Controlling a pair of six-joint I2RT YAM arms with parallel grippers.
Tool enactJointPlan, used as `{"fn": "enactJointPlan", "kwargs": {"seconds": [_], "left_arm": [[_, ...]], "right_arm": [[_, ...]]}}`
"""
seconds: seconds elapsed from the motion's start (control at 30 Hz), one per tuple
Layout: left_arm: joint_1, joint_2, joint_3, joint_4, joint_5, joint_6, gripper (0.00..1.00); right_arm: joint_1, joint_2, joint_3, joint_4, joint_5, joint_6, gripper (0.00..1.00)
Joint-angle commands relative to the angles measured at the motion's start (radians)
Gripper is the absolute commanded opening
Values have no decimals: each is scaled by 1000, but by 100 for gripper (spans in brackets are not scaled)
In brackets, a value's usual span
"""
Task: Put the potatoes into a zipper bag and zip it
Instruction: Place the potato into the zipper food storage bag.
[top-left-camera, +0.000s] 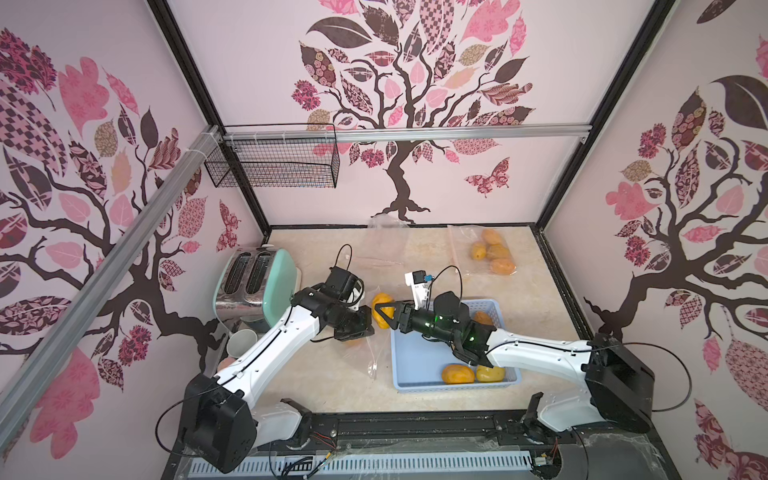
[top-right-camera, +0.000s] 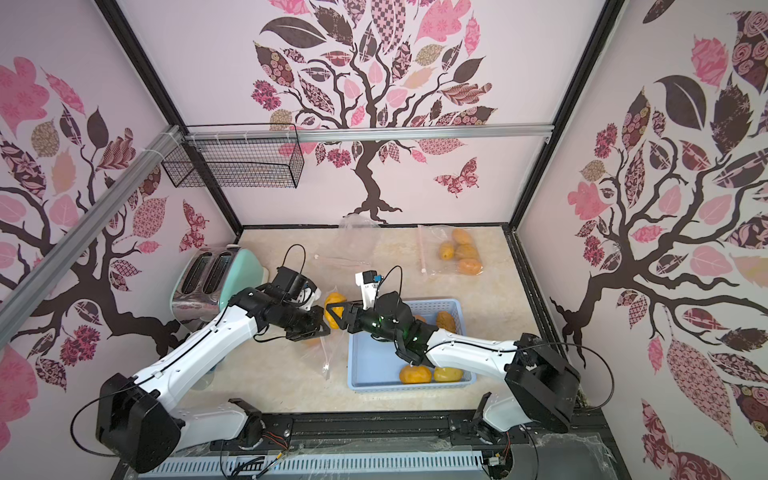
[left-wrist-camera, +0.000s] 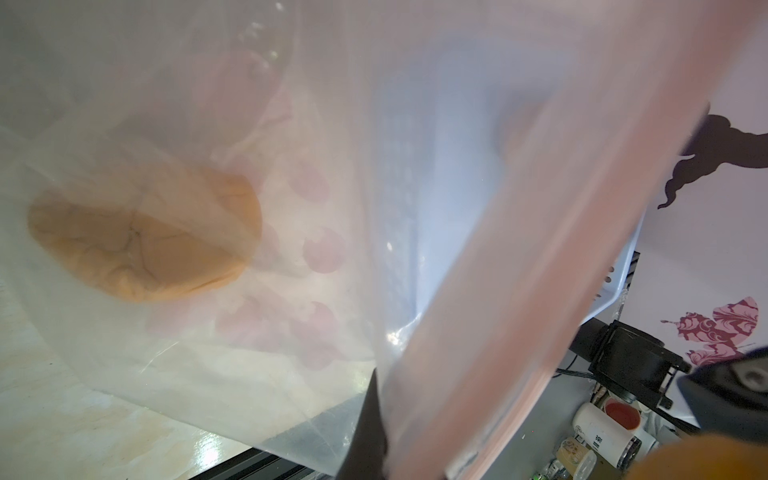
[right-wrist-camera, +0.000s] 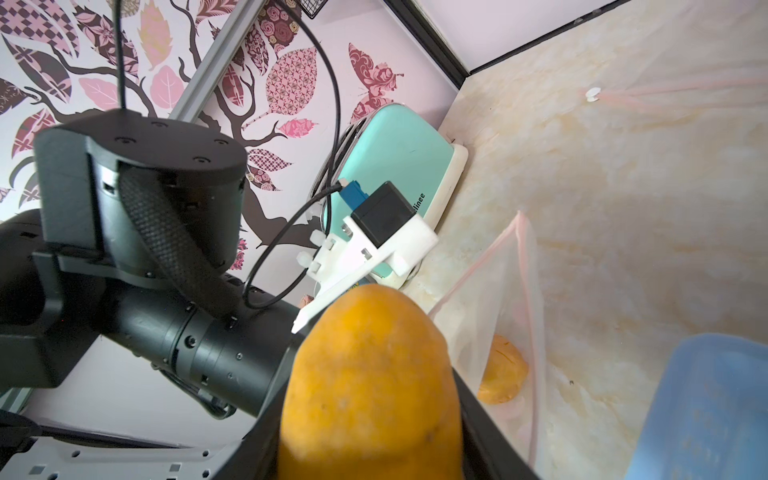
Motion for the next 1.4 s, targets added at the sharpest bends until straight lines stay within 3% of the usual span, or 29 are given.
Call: {"fn": "enactJointPlan", "kwargs": {"seconds": [0.0, 0.27, 0.47, 0.73, 0.93, 1.17, 1.37], "left_arm": [[-19, -47, 18, 105, 98, 7, 0], [-19, -37, 8, 120, 96, 5, 0], [-19, -16, 14, 105, 76, 13, 0], [-19, -8, 36, 81, 48, 23, 0], [-19, -10, 39, 48, 29, 43, 0], [-19, -29, 67, -42, -107, 99, 0], [-19, -56, 69, -63, -148, 150, 0]], "right_arm": [[8, 57, -22, -104, 9, -34, 50], [7, 94, 8, -148, 11, -71, 51], [8, 108, 62, -295, 100, -145, 54], [8, 79, 121, -408, 128, -216, 70], [9, 9, 140, -449, 91, -272, 76], [7, -124, 142, -567, 78, -368, 75], [-5, -236, 120, -767, 199, -462, 77]]}}
